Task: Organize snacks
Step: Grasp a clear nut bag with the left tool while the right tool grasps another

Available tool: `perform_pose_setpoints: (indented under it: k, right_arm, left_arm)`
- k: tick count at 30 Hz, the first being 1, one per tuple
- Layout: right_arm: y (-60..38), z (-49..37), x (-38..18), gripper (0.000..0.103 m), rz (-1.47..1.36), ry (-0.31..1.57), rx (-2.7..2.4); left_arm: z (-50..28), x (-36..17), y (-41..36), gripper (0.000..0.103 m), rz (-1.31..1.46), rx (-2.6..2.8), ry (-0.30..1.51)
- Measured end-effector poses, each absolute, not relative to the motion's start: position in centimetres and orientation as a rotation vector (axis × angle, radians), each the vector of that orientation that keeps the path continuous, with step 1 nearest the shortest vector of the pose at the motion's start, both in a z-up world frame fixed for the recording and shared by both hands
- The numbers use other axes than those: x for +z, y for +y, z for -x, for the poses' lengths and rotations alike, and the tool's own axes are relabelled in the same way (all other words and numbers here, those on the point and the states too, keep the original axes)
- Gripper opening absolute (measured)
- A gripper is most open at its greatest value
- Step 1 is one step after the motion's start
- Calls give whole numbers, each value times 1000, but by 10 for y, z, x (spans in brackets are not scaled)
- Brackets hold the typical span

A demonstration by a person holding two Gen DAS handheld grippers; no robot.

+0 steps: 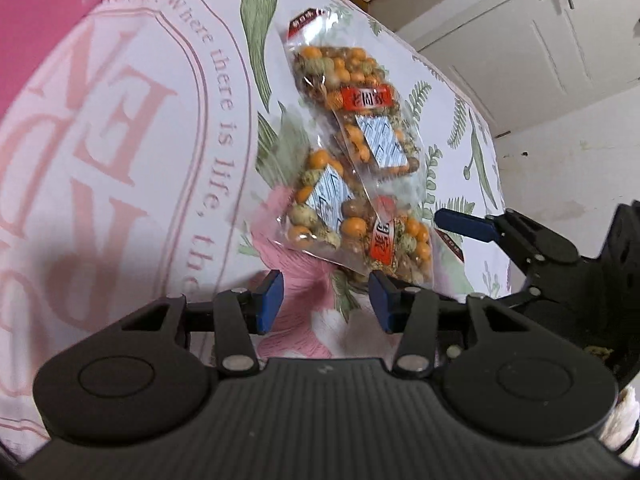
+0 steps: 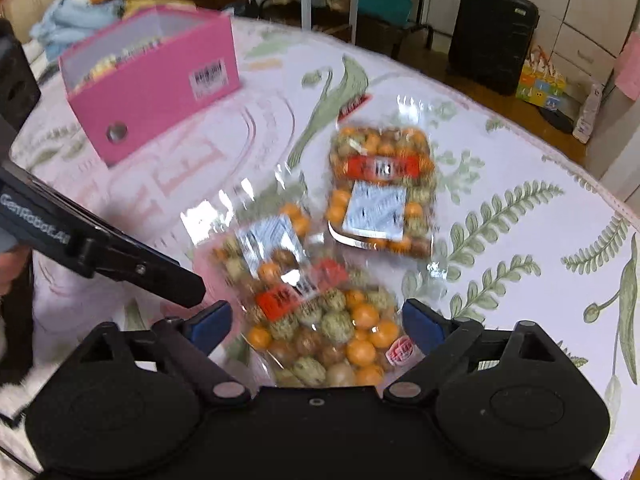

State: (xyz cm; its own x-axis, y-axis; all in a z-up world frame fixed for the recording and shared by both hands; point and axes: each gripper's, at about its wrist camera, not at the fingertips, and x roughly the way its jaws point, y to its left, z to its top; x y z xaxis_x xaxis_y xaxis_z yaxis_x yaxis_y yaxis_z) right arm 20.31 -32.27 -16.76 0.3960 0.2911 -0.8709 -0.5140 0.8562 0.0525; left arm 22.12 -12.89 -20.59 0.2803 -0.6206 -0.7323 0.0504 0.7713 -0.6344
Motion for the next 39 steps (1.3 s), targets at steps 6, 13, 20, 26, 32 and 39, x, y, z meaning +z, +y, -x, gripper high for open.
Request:
perform_pose_setpoints:
  k: [6,13,20,26,32,39]
  right_arm:
    - [-331,-216,-182,103,178,1045,573]
    - [-348,-222,-189,103,113,1052,641]
    - [-341,-222,-193,103,123,1078,620]
    - [-331,-217,-184,103,-19,1154,708]
    - [-292,-201,-188,103,141,1169,691]
    - [-261,-201,-201,103,314,1136,576]
  left_arm:
    - [-214,-215,-140,41,472,-452,1120]
    - [-219,-223,-128,42,609,-479,1140]
    - [-225,-233,-123,43,747,-495,1149]
    - [-222,-217,-133,33,608,-513,1107]
    - [-211,-202,-137,33,425,-428,1103]
    - [-222,-217,-127,38,530,-442,1160]
